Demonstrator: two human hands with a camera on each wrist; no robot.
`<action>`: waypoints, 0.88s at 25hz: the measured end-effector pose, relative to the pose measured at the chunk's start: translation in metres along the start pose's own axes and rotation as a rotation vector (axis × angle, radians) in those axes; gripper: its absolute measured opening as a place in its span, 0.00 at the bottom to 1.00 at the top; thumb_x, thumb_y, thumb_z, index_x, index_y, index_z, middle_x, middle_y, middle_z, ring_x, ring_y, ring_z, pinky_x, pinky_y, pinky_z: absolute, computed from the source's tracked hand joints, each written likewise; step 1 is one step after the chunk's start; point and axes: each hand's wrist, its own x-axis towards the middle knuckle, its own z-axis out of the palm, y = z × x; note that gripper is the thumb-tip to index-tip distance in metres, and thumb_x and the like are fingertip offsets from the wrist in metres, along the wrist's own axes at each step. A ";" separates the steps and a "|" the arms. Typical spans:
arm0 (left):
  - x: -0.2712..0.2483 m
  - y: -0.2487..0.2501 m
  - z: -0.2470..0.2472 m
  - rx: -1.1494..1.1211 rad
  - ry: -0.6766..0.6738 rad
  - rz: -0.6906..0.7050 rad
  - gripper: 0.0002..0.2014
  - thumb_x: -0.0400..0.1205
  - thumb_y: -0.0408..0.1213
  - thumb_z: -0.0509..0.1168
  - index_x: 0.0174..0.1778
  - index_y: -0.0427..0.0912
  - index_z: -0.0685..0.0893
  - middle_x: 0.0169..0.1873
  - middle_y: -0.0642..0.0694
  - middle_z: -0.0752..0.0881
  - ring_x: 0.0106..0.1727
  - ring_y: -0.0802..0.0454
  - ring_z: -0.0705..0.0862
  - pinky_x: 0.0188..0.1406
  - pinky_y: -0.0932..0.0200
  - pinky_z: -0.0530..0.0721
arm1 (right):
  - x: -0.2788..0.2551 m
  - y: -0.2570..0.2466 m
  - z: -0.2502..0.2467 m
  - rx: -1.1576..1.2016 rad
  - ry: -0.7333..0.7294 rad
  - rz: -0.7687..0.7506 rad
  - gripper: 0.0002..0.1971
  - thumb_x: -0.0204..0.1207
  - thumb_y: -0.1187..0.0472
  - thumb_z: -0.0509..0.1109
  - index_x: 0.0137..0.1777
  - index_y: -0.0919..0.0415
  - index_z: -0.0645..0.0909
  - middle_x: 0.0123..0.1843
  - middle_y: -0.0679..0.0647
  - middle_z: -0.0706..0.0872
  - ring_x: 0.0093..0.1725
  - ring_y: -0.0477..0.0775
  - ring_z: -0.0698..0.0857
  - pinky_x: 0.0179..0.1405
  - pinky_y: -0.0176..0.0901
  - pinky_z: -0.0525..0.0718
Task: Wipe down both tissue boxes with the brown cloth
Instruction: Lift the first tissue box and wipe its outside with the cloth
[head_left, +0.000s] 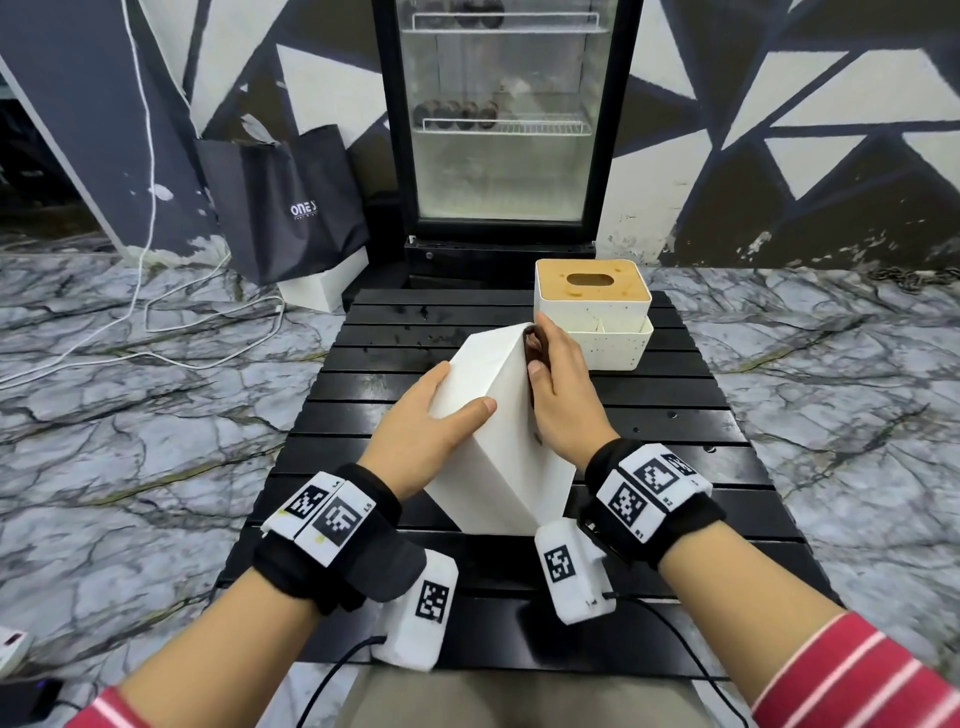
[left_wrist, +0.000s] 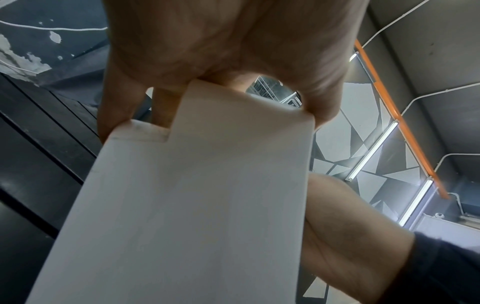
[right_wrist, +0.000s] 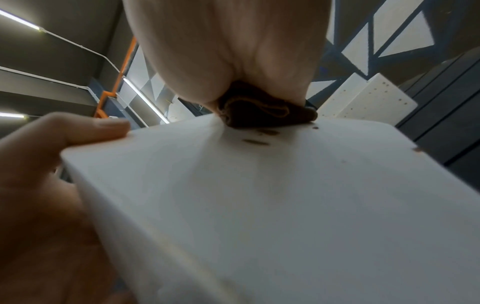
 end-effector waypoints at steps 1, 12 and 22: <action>0.001 -0.001 -0.001 -0.011 0.004 -0.008 0.42 0.67 0.59 0.66 0.78 0.52 0.66 0.66 0.58 0.75 0.64 0.57 0.74 0.60 0.61 0.69 | -0.002 0.003 0.001 0.001 0.004 0.012 0.26 0.82 0.68 0.52 0.79 0.57 0.54 0.79 0.55 0.61 0.78 0.51 0.57 0.80 0.48 0.53; 0.003 -0.004 -0.002 -0.051 0.004 -0.045 0.45 0.64 0.59 0.64 0.80 0.48 0.63 0.74 0.53 0.72 0.70 0.53 0.73 0.70 0.55 0.71 | -0.027 0.006 0.011 0.033 0.029 0.061 0.26 0.82 0.67 0.52 0.79 0.54 0.55 0.78 0.53 0.61 0.77 0.51 0.59 0.78 0.47 0.54; 0.000 -0.003 0.004 -0.027 0.007 -0.031 0.45 0.66 0.60 0.65 0.80 0.49 0.61 0.76 0.54 0.69 0.73 0.54 0.71 0.68 0.58 0.69 | -0.040 0.013 0.012 0.044 0.073 0.120 0.26 0.82 0.66 0.52 0.79 0.56 0.54 0.78 0.55 0.61 0.77 0.53 0.58 0.78 0.46 0.53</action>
